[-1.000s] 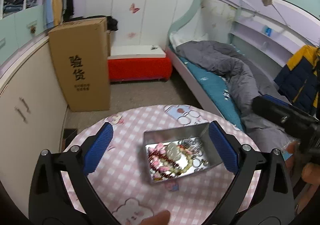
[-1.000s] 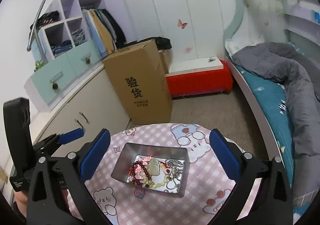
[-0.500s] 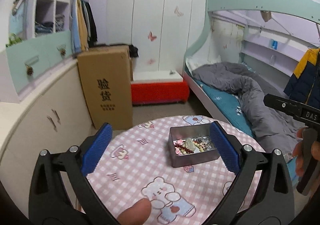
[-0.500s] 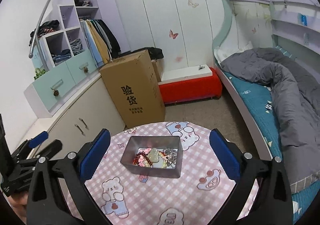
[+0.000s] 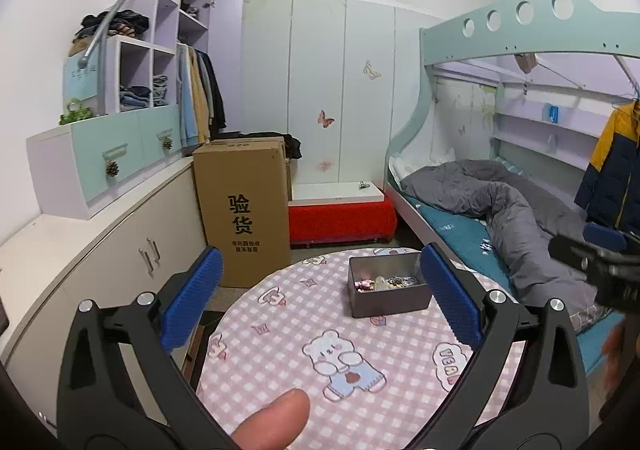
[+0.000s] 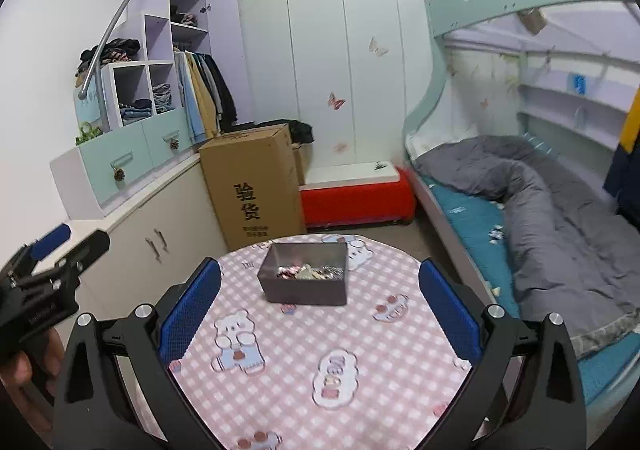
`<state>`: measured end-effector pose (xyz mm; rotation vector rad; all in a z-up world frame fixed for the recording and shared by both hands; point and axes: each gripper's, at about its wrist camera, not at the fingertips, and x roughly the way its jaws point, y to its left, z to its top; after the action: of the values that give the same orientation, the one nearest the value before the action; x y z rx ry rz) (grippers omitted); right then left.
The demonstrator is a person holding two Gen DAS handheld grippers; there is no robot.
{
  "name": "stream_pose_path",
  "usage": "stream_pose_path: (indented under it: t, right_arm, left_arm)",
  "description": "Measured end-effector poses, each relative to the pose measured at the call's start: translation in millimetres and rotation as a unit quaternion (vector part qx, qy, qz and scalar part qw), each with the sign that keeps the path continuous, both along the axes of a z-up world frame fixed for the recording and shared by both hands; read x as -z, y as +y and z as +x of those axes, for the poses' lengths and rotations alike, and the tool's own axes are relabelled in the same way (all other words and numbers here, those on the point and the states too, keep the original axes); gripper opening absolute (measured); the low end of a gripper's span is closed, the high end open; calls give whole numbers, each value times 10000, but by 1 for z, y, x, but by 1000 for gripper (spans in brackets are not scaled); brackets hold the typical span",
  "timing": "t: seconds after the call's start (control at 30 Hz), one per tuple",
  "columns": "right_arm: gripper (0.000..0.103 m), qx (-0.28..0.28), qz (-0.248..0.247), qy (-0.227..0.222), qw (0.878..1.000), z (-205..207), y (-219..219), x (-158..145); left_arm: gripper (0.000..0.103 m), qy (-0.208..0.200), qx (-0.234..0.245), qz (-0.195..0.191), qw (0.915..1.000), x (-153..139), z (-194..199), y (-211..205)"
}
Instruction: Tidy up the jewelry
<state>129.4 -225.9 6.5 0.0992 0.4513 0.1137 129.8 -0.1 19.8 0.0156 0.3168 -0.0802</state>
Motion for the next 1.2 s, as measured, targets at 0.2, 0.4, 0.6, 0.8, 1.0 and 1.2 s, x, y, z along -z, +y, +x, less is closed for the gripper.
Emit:
stream_pose_path:
  t: [0.2, 0.4, 0.6, 0.8, 1.0, 1.2]
  right_arm:
    - [95, 333, -181, -140, 9992, -34, 13, 16]
    - [95, 340, -392, -160, 9985, -46, 28, 25]
    - [95, 271, -485, -156, 9983, -49, 40, 29]
    - [95, 254, -482, -179, 9984, -52, 43, 31]
    - [95, 247, -450, -198, 9985, -56, 43, 32]
    - [95, 215, -420, -191, 9987, -57, 43, 33]
  left_arm:
    - [97, -63, -322, 146, 9994, 10, -30, -3]
    - [97, -50, -337, -28, 9994, 18, -48, 5]
    - [97, -30, -486, -20, 9988, 26, -57, 9]
    - [97, -54, -513, 28, 9987, 28, -60, 9]
    - [97, -66, -414, -11, 9991, 32, -62, 6]
    - [97, -137, -278, -204, 9993, 32, -65, 8]
